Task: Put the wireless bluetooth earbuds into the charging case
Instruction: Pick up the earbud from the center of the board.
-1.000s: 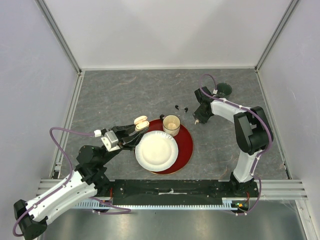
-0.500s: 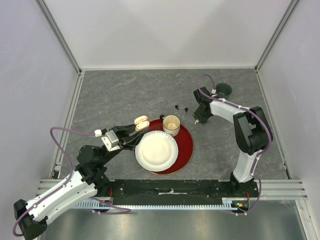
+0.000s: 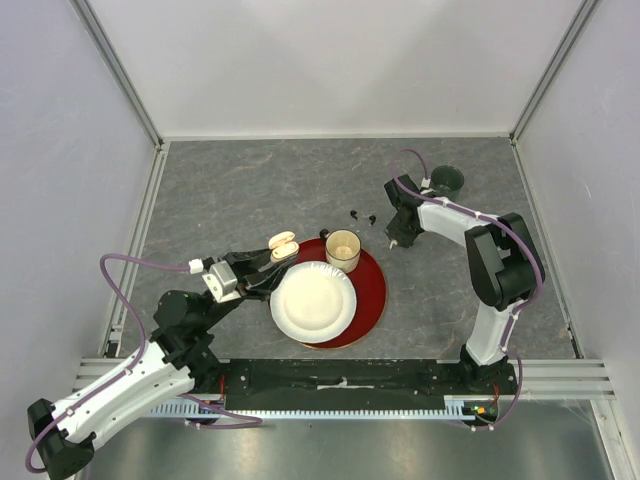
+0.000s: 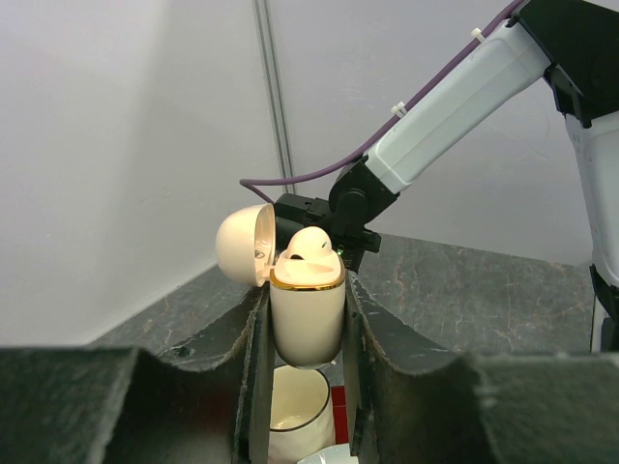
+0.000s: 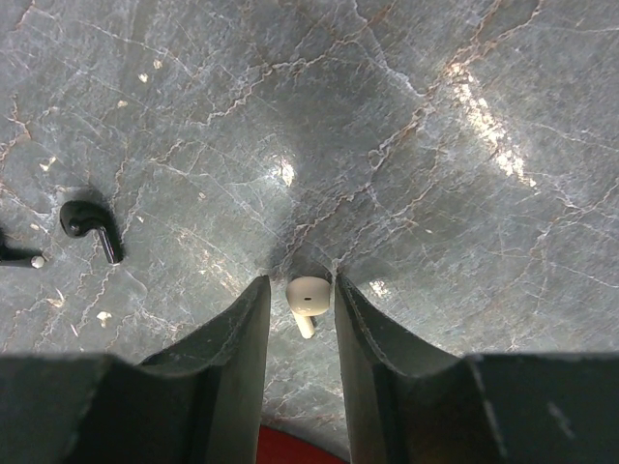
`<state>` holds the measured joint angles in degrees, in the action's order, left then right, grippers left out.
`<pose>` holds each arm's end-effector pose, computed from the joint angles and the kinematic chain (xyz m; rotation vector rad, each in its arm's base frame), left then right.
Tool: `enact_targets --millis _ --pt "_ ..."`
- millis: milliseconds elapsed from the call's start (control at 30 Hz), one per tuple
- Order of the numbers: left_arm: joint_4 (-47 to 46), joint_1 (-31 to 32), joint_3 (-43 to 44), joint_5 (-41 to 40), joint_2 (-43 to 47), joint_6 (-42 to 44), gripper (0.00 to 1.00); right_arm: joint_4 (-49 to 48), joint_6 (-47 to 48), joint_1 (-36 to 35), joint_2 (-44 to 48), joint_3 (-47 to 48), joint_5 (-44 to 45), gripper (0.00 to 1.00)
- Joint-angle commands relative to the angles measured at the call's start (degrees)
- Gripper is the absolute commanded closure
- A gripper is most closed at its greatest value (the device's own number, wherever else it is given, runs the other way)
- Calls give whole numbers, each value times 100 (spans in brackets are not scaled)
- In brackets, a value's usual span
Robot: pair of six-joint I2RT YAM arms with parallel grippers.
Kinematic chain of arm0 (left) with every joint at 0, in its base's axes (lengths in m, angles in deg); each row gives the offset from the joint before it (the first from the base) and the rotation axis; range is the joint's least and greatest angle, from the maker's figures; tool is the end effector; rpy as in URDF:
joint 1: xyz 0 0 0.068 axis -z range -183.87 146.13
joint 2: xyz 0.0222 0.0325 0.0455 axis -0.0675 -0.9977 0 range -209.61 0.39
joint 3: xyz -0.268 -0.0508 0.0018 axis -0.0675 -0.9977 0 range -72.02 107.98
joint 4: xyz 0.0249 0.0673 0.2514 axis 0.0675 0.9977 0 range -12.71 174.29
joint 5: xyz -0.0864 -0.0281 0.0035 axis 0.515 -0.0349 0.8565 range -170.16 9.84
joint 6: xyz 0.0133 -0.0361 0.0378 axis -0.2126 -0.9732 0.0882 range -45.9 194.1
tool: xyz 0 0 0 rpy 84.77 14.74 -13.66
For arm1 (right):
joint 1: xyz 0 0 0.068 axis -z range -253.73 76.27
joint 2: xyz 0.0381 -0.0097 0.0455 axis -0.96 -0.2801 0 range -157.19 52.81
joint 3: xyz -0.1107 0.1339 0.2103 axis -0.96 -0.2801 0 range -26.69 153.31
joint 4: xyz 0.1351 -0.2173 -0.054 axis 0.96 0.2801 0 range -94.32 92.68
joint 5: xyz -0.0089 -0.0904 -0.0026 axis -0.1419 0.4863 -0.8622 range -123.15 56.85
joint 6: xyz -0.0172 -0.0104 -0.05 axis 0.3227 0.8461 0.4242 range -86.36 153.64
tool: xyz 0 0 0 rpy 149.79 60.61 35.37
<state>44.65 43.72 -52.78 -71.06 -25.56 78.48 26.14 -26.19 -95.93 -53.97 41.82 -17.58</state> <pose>0.0843 -0.1006 0.3077 0.6335 0.9669 -0.7597 0.3415 0.1291 0.1607 0.9313 2.5198 0.0539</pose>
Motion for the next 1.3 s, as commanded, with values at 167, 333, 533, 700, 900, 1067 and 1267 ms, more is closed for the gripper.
enact_targets --millis 167,333,533,700,900,1067,1267 --pt "-172 -4 132 -111 99 124 98 268 -186 -74 -97 -110 60 60" --pt "-172 -4 132 -119 108 107 98 277 -204 -83 -115 -101 51 62" --pt "-198 -4 150 -102 38 107 98 268 -222 -74 -176 -127 42 66" --pt "-207 -13 150 -102 20 107 98 250 -222 -83 -194 -136 77 68" --pt "-207 -4 150 -119 20 89 98 197 -151 -83 -203 -171 42 76" --pt "-216 -4 167 -128 -23 98 98 66 -47 -83 -89 -259 -19 85" --pt "-234 -4 194 -84 -59 89 98 -198 305 -83 192 -312 -160 100"
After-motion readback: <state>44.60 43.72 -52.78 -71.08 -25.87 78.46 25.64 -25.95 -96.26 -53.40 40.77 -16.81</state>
